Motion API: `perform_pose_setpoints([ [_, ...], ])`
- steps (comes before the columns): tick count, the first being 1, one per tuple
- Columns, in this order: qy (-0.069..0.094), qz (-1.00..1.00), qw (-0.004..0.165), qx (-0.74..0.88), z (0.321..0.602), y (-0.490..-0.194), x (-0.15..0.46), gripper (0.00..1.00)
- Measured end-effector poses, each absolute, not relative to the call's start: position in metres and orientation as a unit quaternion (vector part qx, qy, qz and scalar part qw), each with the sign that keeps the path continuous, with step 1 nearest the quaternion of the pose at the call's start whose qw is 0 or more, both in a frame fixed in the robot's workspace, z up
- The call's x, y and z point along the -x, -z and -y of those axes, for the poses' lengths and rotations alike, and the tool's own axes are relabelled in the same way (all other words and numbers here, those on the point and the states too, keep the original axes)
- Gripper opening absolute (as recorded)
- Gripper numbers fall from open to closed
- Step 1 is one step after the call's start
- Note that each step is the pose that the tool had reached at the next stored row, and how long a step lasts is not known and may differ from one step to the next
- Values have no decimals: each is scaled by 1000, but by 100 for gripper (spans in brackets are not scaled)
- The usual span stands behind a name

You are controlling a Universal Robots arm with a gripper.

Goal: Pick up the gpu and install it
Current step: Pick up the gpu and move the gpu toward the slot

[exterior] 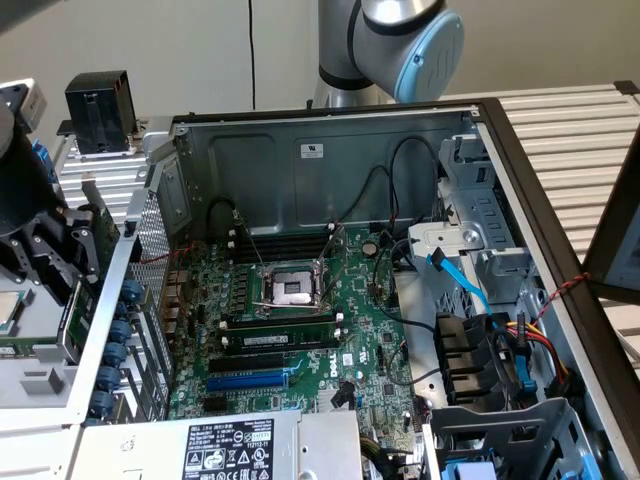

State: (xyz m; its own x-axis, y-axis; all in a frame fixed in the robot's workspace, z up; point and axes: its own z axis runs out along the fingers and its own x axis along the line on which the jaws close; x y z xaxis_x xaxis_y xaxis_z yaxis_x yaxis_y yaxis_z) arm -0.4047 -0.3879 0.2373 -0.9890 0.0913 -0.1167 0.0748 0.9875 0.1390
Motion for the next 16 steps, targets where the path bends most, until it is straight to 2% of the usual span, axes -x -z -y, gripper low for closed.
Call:
perform_pose_setpoints([
  [16, -66, -994, 63, -63, 383, -231, 405, 51],
])
